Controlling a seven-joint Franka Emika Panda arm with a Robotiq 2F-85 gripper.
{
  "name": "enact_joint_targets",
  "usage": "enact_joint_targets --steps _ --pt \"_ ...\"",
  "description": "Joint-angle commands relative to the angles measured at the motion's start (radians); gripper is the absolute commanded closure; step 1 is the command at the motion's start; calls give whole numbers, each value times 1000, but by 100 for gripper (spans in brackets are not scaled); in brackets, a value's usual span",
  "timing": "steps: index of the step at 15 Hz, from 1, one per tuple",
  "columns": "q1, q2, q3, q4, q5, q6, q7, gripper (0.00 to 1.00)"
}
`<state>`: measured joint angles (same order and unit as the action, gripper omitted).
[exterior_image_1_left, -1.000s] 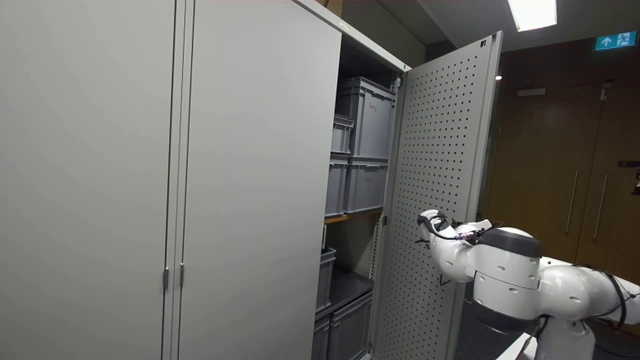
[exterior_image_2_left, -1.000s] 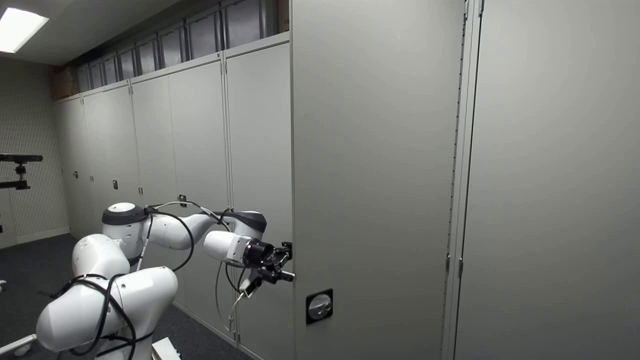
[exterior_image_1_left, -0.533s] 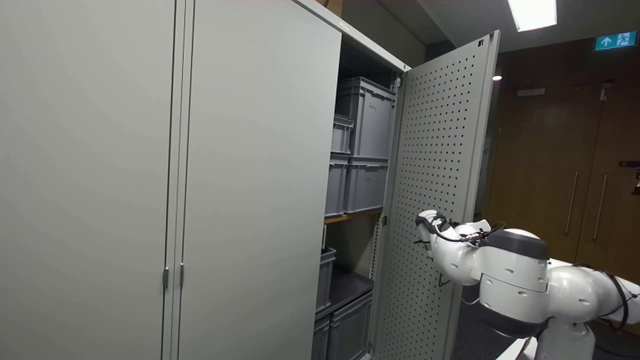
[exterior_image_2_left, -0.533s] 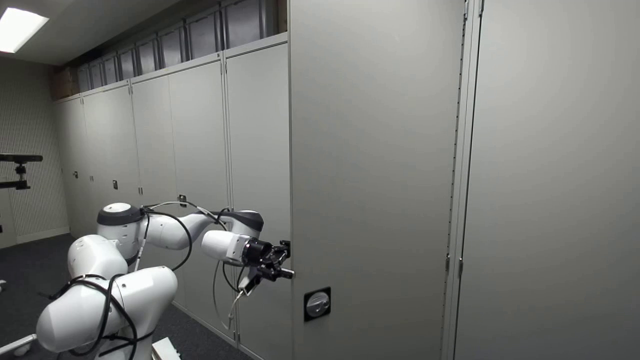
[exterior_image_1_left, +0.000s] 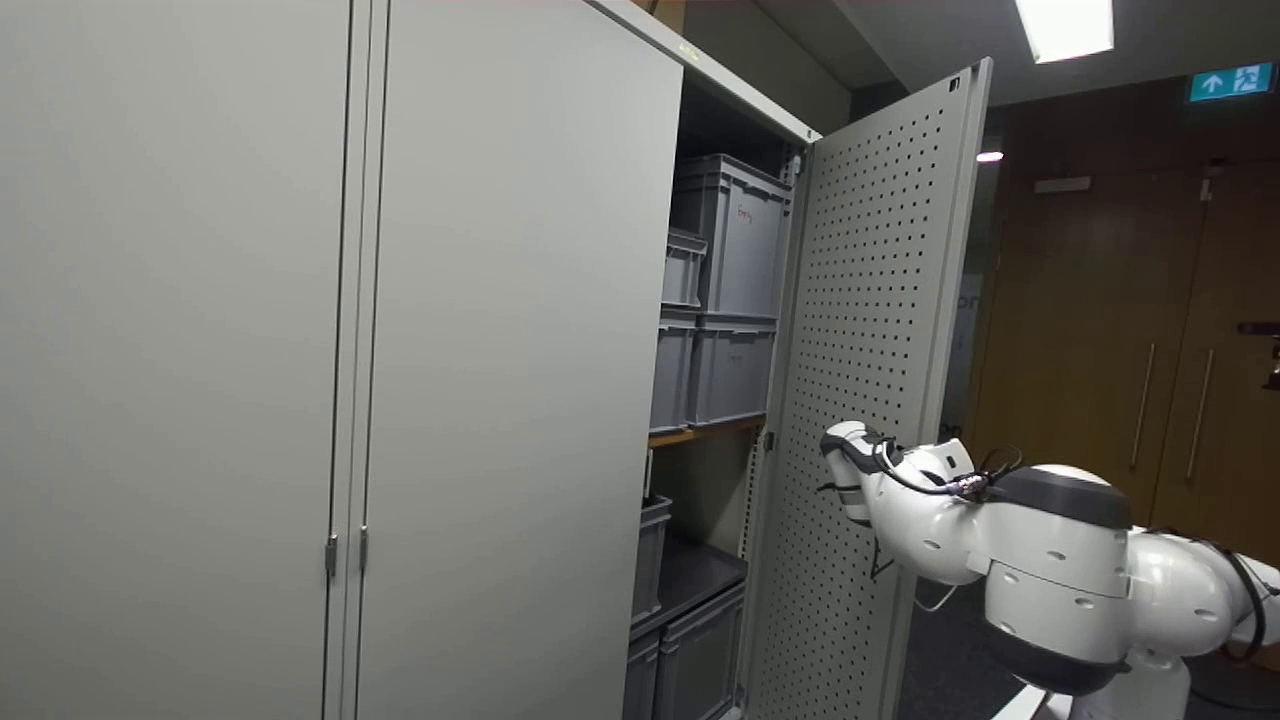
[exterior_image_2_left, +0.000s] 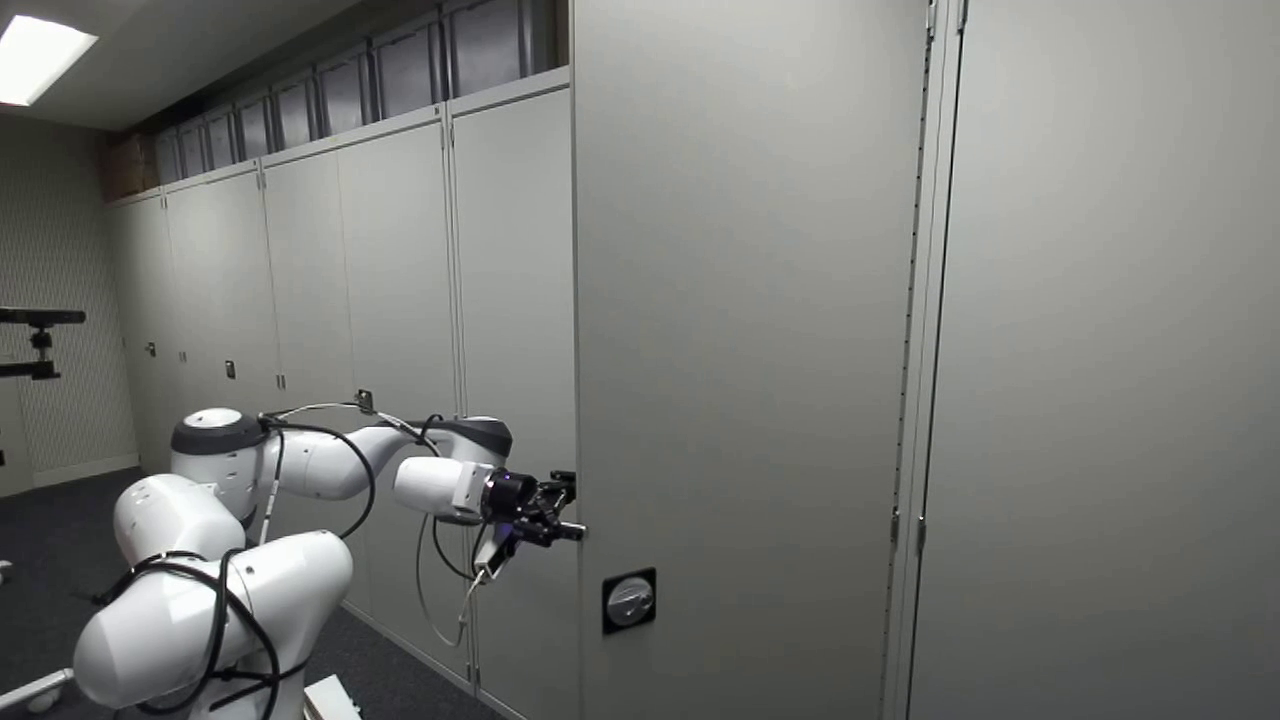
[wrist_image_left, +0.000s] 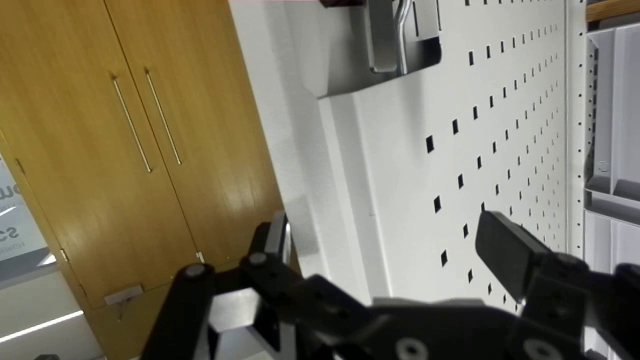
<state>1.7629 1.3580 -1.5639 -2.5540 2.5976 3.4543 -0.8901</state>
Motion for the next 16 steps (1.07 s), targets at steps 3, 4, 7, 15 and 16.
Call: enact_joint_targets --steps 3,4,7,15,16 --pt "56 -35 -29 23 0 0 -19 0" --pt "65 -33 -29 24 0 0 -19 0" --pt "89 -27 -33 26 0 0 -21 0" --pt "211 -28 -48 2 0 0 -30 0" --pt "223 -28 -50 2 0 0 -33 0"
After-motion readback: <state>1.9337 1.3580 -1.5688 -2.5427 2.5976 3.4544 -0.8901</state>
